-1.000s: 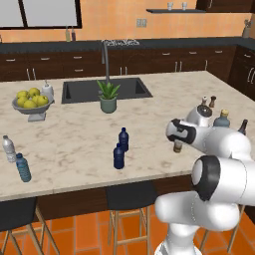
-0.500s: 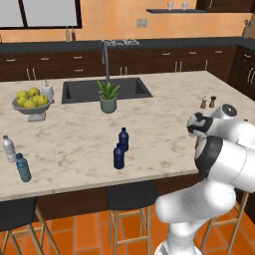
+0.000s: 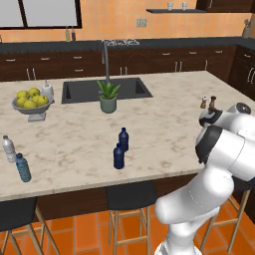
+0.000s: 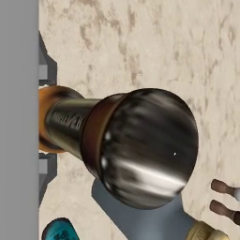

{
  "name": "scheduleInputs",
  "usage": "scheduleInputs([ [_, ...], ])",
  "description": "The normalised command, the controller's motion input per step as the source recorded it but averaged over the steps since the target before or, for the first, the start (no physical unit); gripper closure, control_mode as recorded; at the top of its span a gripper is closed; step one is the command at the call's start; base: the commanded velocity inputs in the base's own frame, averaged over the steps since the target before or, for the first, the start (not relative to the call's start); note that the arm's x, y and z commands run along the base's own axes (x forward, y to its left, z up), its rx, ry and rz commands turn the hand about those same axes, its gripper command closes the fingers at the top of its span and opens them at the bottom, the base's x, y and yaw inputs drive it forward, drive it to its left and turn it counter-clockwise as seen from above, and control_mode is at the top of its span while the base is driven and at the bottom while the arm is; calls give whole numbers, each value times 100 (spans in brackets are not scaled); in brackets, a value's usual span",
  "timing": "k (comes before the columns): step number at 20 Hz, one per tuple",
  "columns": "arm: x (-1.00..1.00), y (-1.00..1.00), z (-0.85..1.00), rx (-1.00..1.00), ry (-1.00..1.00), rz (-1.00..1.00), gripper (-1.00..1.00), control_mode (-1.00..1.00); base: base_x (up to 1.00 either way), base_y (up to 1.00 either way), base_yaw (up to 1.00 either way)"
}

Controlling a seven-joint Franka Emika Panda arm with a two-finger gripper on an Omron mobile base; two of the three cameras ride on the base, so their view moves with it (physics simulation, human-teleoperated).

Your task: Move the plastic bottles in the middle to the plastics group, and the glass bottles in the middle to the glass group.

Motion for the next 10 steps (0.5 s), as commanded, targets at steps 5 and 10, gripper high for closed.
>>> scheduleInputs([
  [5, -1, -23, 0, -1, -1, 0, 100, -100, 0, 0, 0],
  [10, 0, -31, 0, 0, 0, -1, 100, -100, 0, 0, 0],
])
